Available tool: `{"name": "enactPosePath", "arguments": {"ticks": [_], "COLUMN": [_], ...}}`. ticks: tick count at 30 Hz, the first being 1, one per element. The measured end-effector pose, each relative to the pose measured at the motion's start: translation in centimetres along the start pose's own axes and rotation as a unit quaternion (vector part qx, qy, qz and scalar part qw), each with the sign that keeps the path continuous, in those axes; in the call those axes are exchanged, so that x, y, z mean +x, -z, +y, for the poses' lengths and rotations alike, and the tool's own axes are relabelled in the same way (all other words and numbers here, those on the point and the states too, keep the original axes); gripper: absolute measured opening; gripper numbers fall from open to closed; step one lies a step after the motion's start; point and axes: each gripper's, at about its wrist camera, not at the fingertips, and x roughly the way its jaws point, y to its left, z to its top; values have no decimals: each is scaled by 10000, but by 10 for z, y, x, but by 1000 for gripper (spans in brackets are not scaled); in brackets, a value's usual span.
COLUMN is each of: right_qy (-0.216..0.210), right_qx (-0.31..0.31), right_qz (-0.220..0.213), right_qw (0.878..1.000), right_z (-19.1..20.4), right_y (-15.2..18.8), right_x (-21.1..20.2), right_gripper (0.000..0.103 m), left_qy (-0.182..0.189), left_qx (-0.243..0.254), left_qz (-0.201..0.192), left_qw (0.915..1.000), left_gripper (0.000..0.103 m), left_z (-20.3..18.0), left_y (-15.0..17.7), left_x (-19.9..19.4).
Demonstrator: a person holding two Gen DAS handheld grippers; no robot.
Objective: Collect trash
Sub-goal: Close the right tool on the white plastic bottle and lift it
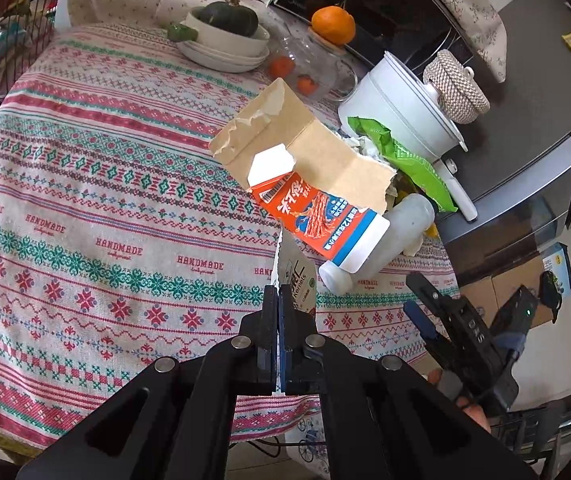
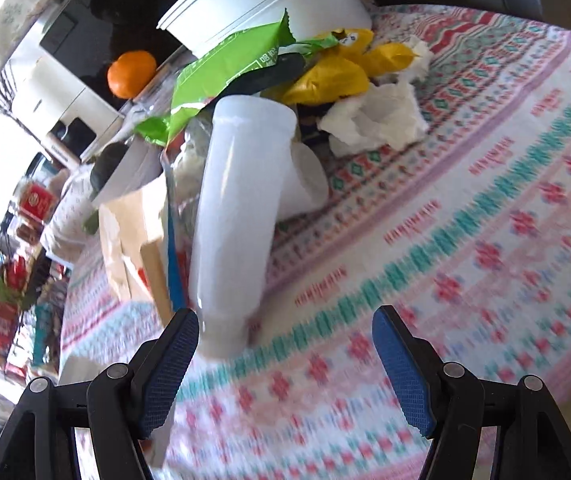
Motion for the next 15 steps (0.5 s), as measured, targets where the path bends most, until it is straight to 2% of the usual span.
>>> {"name": "enactPosePath", "arguments": {"ticks": [5, 10, 12, 13, 15], "right_qy": [-198, 10, 46, 14, -46], "right_qx": [130, 85, 79, 94, 134], "right_qz": [-63, 39, 74, 107, 154], "right_qw": [9997, 10000, 9999, 9999, 9998], "right_z": [15, 29, 32, 32, 31], "right_y": [-22, -32, -33, -32, -30], "right_x": [28, 53, 60, 63, 66], "right_gripper": [77, 77, 72, 57, 54], "left_qy": [48, 15, 4, -4, 9], "left_qx": [-48, -2, 10, 15, 18], "left_qz": [-3, 22, 38, 40, 48], "left_qw": [10000, 10000, 10000, 10000, 10000], "left_gripper": [0, 0, 0, 0, 0], "left_z": [4, 5, 5, 6, 5], "left_y": [-5, -9, -11, -11, -12], "left_x": [3, 9, 12, 13, 15]}}
